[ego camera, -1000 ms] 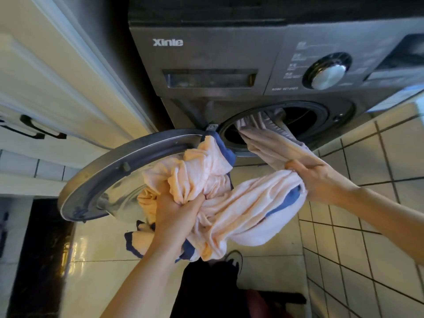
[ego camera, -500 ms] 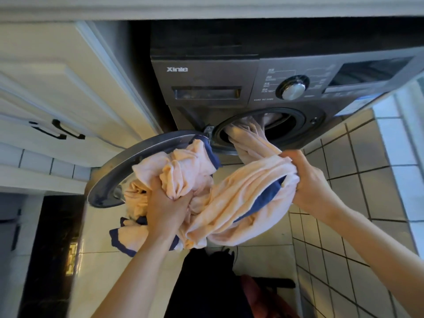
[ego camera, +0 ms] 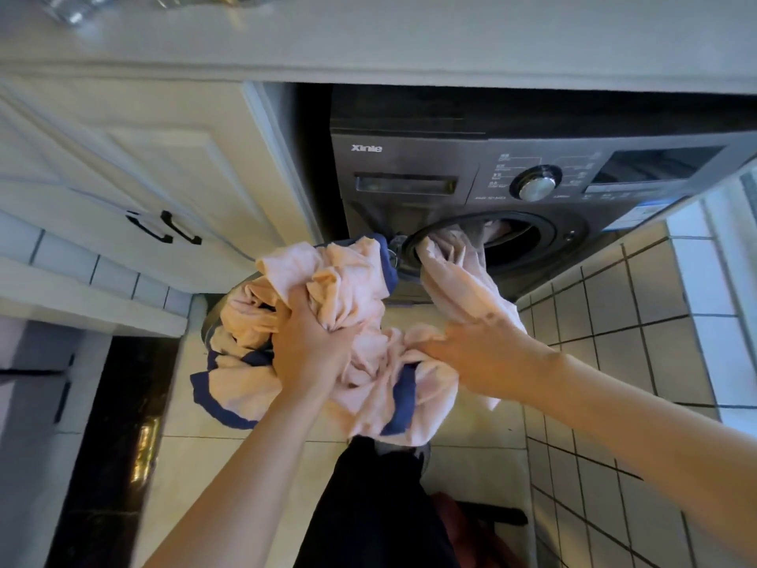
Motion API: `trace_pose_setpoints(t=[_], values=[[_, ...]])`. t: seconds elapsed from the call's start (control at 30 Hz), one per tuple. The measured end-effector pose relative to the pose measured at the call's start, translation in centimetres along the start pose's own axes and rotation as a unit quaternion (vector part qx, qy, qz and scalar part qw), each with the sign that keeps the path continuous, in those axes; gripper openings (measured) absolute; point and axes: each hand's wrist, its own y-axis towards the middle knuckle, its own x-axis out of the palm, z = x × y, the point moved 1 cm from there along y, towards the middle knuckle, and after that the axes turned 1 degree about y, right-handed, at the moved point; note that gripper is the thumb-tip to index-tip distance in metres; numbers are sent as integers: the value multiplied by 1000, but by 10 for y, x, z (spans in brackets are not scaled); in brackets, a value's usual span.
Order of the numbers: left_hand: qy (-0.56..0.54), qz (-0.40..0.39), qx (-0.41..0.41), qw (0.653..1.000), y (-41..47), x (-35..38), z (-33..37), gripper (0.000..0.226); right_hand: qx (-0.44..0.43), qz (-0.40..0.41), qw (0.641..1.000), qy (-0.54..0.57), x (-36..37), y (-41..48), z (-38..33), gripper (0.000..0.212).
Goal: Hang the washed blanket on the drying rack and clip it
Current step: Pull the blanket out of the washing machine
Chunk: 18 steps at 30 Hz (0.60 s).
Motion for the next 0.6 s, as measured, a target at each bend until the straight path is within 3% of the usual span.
trace_pose_setpoints(t=[0.07, 0.17, 0.3, 0.43, 0.6], values=[[-18, 14, 9, 1000, -4, -3, 1, 71, 133, -7, 990, 43, -7, 13, 8, 39], [-47, 27, 15, 998, -13, -3, 9, 73, 208, 31, 969, 134, -22, 33, -2, 42], [-76, 0, 33, 997, -16, -4, 14, 66, 190, 103, 943, 253, -41, 43, -19, 67], [-124, -50, 9, 991, -10, -15, 14, 69, 176, 151, 911, 341, -56, 40, -14, 66], [-133, -187, -26, 973, -7, -25, 30, 108, 168, 161, 904, 358, -60, 39, -15, 71]])
